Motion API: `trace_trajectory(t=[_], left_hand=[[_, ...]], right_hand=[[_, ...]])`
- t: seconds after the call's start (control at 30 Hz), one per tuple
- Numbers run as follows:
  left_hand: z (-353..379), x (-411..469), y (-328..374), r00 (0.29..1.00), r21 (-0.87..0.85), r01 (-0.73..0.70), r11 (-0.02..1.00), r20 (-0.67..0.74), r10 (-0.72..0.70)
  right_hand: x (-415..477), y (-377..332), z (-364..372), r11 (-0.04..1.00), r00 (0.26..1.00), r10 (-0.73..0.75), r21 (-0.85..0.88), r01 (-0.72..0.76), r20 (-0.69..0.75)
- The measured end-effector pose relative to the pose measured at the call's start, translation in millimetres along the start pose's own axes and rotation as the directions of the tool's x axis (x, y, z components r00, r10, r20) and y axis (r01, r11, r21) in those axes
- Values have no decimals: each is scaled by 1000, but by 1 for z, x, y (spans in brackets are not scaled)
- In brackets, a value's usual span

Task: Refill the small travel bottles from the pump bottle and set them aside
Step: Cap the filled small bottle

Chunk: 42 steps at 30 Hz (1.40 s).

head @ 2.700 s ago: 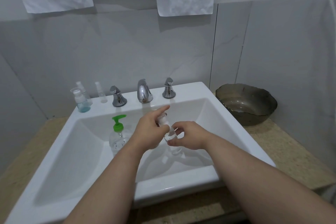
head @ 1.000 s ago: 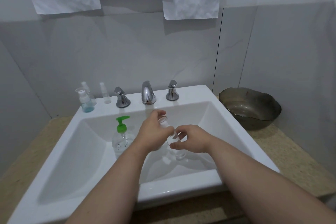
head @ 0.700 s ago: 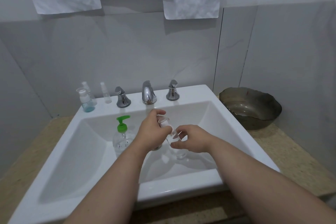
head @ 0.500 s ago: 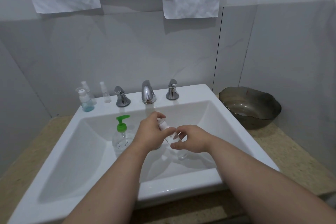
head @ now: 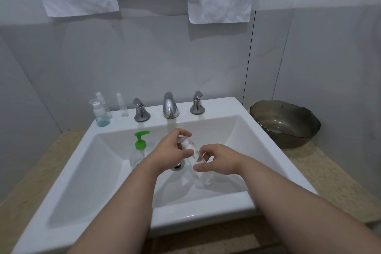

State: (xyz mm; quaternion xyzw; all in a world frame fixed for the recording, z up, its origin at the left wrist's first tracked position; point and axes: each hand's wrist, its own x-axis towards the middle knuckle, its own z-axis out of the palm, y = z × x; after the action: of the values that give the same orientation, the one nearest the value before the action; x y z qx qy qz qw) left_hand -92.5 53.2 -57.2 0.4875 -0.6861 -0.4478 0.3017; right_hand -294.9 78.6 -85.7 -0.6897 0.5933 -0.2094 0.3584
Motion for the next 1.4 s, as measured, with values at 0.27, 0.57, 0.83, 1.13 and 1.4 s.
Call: trace_trajectory(t=[0.27,0.57,0.83,1.13,1.4], left_hand=[[4,8,-1,979,130,129,983,-172,-106],[-1,4,-1,971,-247,238,939,48,-234],[3,-1,8,999,-141,-40,989,13,42],[1,-8,8,990,-71,-80,994,112,88],[6,8,6,987,-240,77,968,-118,-108]], right_hand=[[1,-4,-2,994,996,37,108,-29,-81],[-5,-12,-3,997,998,28,-66,-32,-60],[-8,-14,-10,996,996,92,10,-91,-11],[-20,-19,-15,980,978,150,106,-166,145],[-10,-16,-11,981,966,188,88,-174,-176]])
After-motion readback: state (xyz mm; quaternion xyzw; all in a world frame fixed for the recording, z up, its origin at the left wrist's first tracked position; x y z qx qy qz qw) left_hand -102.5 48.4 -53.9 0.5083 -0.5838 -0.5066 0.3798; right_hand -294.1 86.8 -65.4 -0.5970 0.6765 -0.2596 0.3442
